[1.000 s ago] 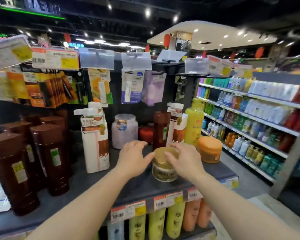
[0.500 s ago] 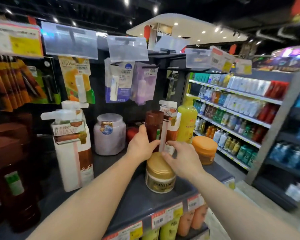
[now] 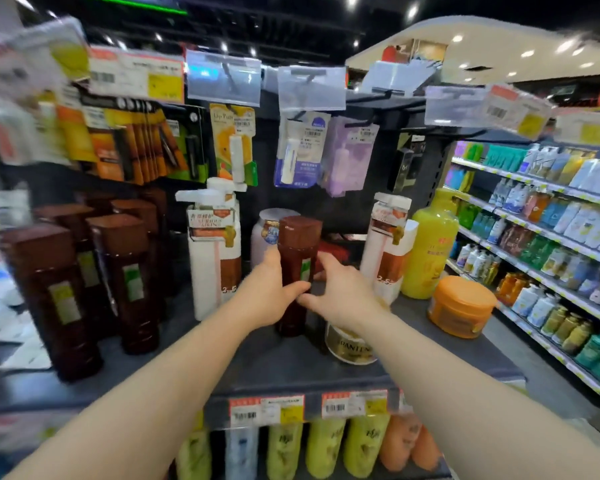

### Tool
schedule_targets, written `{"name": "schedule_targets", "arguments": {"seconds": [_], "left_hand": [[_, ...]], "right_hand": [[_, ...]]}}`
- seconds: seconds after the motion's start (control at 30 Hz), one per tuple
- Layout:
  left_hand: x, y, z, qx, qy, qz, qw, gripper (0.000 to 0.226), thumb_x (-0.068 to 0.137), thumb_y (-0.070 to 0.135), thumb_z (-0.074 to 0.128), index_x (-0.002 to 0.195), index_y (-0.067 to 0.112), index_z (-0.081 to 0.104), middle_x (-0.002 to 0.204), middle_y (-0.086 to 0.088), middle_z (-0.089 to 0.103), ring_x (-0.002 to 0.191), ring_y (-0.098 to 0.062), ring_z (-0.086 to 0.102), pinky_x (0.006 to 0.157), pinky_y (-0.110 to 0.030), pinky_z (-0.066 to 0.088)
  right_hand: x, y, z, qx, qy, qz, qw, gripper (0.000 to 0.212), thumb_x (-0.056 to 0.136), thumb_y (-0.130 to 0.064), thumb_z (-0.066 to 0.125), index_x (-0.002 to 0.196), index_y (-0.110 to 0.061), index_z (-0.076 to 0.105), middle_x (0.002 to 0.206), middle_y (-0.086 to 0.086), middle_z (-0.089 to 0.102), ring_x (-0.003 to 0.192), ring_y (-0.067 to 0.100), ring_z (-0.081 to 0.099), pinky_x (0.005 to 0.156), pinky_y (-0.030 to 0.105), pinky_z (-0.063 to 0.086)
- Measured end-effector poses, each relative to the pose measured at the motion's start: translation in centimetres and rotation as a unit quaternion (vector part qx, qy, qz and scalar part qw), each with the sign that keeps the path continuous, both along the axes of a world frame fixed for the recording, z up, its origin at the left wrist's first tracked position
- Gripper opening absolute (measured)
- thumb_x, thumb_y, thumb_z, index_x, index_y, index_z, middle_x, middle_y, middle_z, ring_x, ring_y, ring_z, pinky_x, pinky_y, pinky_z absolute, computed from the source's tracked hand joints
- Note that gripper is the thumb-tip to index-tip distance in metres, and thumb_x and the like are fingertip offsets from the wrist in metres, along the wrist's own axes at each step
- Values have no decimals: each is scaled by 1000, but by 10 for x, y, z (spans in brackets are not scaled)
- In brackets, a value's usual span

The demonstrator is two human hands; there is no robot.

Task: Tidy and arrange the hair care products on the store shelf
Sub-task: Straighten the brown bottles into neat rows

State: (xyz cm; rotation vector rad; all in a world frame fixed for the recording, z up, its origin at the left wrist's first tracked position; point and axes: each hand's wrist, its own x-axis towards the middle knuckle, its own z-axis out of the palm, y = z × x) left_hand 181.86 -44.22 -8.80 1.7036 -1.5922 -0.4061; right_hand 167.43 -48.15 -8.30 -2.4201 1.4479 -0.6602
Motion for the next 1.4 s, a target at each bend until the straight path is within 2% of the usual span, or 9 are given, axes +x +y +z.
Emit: {"name": "schedule_targets", "arguments": {"seconds": [0.3, 0.53, 0.63, 0.73, 0.87, 1.0, 1.13, 1.27, 1.4], "left_hand": [[40, 91, 2, 6, 41, 83, 996, 64, 88, 32, 66, 138, 19, 30, 132, -1, 56, 118, -17, 55, 101, -35, 45], [84, 130, -2, -7, 73, 113, 991, 60, 85, 30, 70, 132, 24, 35, 125, 8, 59, 114, -8, 57, 101, -35, 47], [102, 142, -7, -41, 90, 126, 987, 59, 78, 27, 77, 124, 28, 40, 107, 16, 60, 102, -5, 61, 94, -27, 48], [122, 163, -15, -95, 109, 166, 975, 53, 74, 27, 81, 116, 26, 49, 100, 7, 63, 90, -9, 64, 83, -23, 52], [153, 190, -32, -177, 78, 287, 938, 28, 73, 29, 81, 83, 22, 55, 76, 2, 62, 72, -13, 59, 69, -24, 48], [180, 190, -40, -128, 81, 346, 926, 49, 68, 34, 84, 100, 20, 51, 94, 0, 57, 85, -17, 55, 81, -35, 49], [185, 174, -48, -17, 112, 268, 957, 83, 66, 35, 85, 134, 23, 38, 115, 7, 54, 104, -15, 59, 95, -41, 48], [189, 167, -61, 9, 87, 257, 962, 54, 73, 32, 80, 115, 29, 45, 100, 11, 67, 89, -14, 69, 85, -43, 54], [194, 174, -63, 24, 55, 249, 967, 54, 74, 37, 77, 117, 29, 46, 108, 7, 68, 93, -14, 68, 86, -42, 54]], "right_hand": [[53, 52, -8, 52, -81, 180, 979, 52, 76, -34, 77, 120, -26, 51, 115, -3, 66, 105, 18, 61, 84, 32, 50], [101, 86, -30, 114, -63, 234, 964, 57, 80, -29, 75, 131, -24, 48, 117, -5, 61, 109, 16, 58, 75, 21, 40], [124, 94, -39, 126, -80, 225, 963, 49, 77, -31, 77, 120, -23, 54, 114, -2, 66, 106, 18, 62, 84, 31, 50], [146, 102, -45, 127, -95, 220, 963, 38, 76, -33, 77, 106, -30, 53, 105, -5, 68, 98, 16, 64, 84, 34, 52], [162, 111, -48, 129, -113, 209, 963, 42, 77, -34, 77, 113, -28, 56, 107, -9, 68, 97, 12, 64, 84, 31, 52], [168, 114, -52, 137, -138, 182, 964, 37, 76, -32, 78, 104, -30, 54, 96, -13, 69, 86, 8, 65, 74, 26, 52], [166, 118, -57, 143, -106, 169, 969, 39, 74, -31, 79, 103, -30, 54, 93, -16, 64, 87, 6, 62, 74, 23, 50], [170, 117, -60, 144, -102, 158, 972, 36, 74, -32, 79, 103, -29, 58, 102, -8, 69, 94, 11, 65, 84, 32, 53], [173, 115, -61, 150, -110, 146, 972, 37, 78, -30, 77, 109, -25, 58, 105, -6, 69, 94, 11, 64, 84, 30, 52]]}}
